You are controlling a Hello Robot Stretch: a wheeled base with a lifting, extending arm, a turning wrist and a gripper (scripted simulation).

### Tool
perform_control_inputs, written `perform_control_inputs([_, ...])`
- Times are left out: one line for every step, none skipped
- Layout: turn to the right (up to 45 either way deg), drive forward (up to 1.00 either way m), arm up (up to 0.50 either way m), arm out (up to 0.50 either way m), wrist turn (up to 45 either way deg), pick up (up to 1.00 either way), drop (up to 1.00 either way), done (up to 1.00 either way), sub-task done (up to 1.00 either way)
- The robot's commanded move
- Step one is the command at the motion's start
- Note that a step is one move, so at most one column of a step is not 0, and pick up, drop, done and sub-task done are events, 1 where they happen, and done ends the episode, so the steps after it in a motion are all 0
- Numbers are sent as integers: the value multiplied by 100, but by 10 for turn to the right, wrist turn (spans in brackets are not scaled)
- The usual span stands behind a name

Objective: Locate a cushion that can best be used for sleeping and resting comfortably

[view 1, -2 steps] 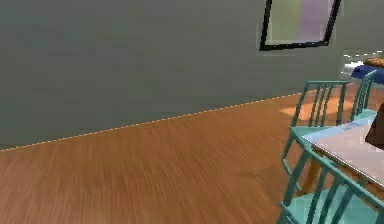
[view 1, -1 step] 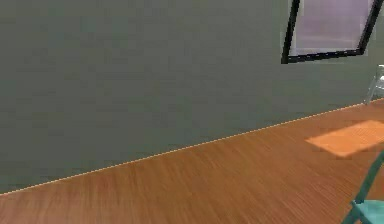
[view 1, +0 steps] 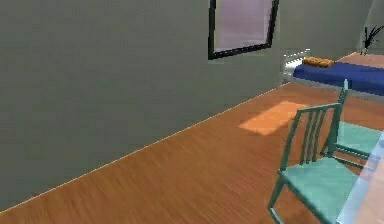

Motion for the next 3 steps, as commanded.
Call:
perform_control_inputs([0,100,0,0,0,0,0,0,0])
perform_control_inputs([0,55,0,0,0,0,0,0,0])
perform_control_inputs([450,0,0,0,0,0,0,0,0])
